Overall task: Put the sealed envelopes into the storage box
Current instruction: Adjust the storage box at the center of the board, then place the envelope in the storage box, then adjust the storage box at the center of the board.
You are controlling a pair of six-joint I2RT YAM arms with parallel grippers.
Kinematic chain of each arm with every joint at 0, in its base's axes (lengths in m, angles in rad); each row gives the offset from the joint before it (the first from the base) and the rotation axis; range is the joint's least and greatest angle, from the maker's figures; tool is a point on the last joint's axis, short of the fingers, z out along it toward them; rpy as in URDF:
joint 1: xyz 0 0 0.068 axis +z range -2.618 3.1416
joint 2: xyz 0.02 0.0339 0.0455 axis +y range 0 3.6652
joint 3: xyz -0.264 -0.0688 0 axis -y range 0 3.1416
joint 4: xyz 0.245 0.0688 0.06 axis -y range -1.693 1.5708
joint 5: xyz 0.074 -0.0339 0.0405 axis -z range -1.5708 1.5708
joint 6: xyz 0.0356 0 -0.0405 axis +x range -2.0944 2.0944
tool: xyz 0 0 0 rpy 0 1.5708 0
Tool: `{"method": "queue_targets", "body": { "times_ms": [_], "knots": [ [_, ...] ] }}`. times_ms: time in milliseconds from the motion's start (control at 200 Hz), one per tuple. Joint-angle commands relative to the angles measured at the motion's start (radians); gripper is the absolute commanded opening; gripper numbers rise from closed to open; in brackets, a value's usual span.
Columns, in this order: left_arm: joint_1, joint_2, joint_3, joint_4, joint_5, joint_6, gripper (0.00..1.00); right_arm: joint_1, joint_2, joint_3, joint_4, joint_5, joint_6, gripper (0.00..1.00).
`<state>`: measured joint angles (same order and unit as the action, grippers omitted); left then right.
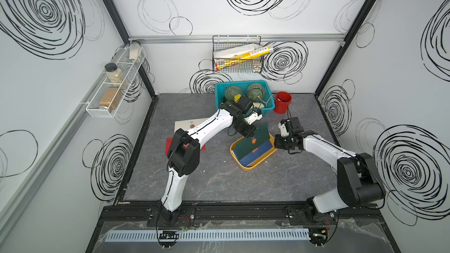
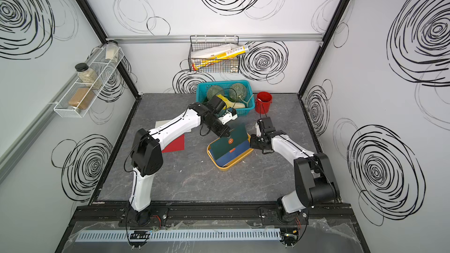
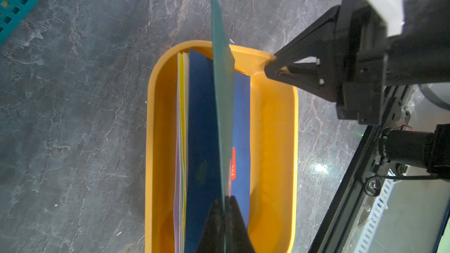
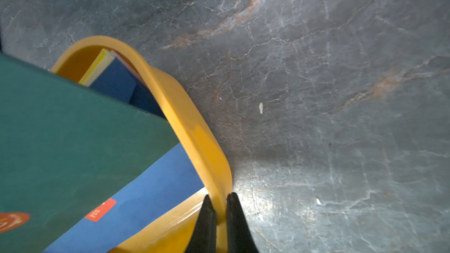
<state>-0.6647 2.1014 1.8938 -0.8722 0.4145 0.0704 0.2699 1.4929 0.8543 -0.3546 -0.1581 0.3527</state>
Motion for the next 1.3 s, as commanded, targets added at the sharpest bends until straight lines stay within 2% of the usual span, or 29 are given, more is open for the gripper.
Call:
{"method": "queue_targets", "body": {
  "times_ms": [0,195,310,531,666,781,936,1061,1181,1297],
  "knots": [
    [-0.004,0.035,0.006,-0.023,0.02,0.042,0.0,0.008,-0.025,-0.004,0.016,-0.015,0.005,0.04],
    [-0.024,0.05,-0.022,-0.016,-0.017,0.046,0.0,0.006,-0.024,-0.004,0.022,-0.017,0.016,0.04],
    [-0.039,0.057,-0.021,-0.016,-0.04,0.043,0.07,0.007,-0.024,-0.006,0.022,-0.017,0.021,0.04],
    [-0.051,0.045,-0.018,-0.031,-0.128,0.024,0.43,0.007,-0.026,-0.012,0.022,-0.011,0.026,0.05],
    [-0.047,0.019,0.037,-0.055,-0.215,0.013,0.57,0.007,-0.023,-0.019,0.027,-0.005,0.033,0.05],
    [-0.045,-0.003,0.112,-0.067,-0.269,-0.014,0.62,0.007,-0.023,-0.025,0.035,0.0,0.05,0.05],
    [-0.034,-0.067,0.159,-0.038,-0.415,-0.11,0.8,0.007,-0.029,-0.023,0.037,0.03,0.096,0.04],
    [0.0,-0.183,0.069,0.039,-0.519,-0.262,0.82,0.007,-0.048,-0.049,0.083,0.04,0.199,0.03],
    [0.057,-0.349,-0.15,0.163,-0.552,-0.408,0.82,0.007,-0.063,-0.101,0.145,0.042,0.311,0.03],
    [0.141,-0.48,-0.334,0.242,-0.551,-0.479,0.83,0.007,-0.067,-0.128,0.185,0.051,0.405,0.03]
  ]
}}
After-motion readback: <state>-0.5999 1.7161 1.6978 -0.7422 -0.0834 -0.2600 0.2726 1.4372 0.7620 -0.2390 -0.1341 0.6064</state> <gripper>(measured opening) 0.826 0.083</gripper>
